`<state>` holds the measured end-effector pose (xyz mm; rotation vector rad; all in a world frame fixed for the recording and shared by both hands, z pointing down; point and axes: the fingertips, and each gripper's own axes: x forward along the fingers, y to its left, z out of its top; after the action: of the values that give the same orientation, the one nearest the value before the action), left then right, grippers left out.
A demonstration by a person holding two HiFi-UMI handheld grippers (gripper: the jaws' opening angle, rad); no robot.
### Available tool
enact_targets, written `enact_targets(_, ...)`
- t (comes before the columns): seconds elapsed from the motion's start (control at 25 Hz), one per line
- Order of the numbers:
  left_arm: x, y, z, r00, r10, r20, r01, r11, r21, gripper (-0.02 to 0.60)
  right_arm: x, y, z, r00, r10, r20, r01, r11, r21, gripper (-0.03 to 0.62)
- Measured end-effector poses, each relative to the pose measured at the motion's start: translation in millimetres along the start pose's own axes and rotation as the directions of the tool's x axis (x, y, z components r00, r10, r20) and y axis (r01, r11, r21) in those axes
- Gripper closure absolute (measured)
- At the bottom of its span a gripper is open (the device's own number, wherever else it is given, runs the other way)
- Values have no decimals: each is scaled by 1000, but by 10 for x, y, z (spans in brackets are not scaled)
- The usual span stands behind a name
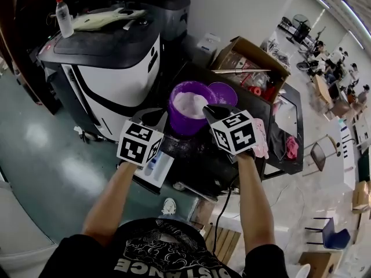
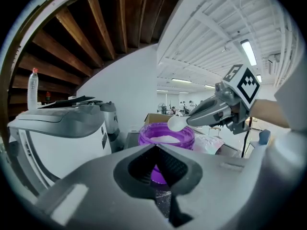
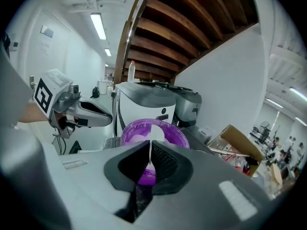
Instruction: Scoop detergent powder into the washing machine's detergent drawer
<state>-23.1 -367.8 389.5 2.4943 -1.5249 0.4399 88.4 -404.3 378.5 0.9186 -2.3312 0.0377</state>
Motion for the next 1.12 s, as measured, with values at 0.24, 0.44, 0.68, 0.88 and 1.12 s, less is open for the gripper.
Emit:
enact_targets(0.24, 105, 13, 48, 1000, 30, 3, -30, 1000, -6, 580, 218, -64, 56, 989, 78, -126, -93, 989, -117, 557)
enact_targets(0.44, 149, 10, 61, 999, 52, 4, -52, 999, -10, 580, 414, -96, 74, 965, 101, -244, -151, 968, -200, 557)
enact_targets(0.68, 182, 46, 60, 997, 82, 3, -82, 997, -12, 580, 670, -145, 50, 929, 101, -355, -198, 948, -251, 557)
enact_targets(0.88, 200, 105, 48, 995, 102, 2, -102, 995, -19, 581, 845, -161, 8, 911, 65, -408, -210, 924, -321, 557)
enact_targets(1.12, 236, 155, 31, 993, 117, 6, -116, 993, -27, 580, 962, -167, -28, 892, 41, -451, -230, 900, -372, 557)
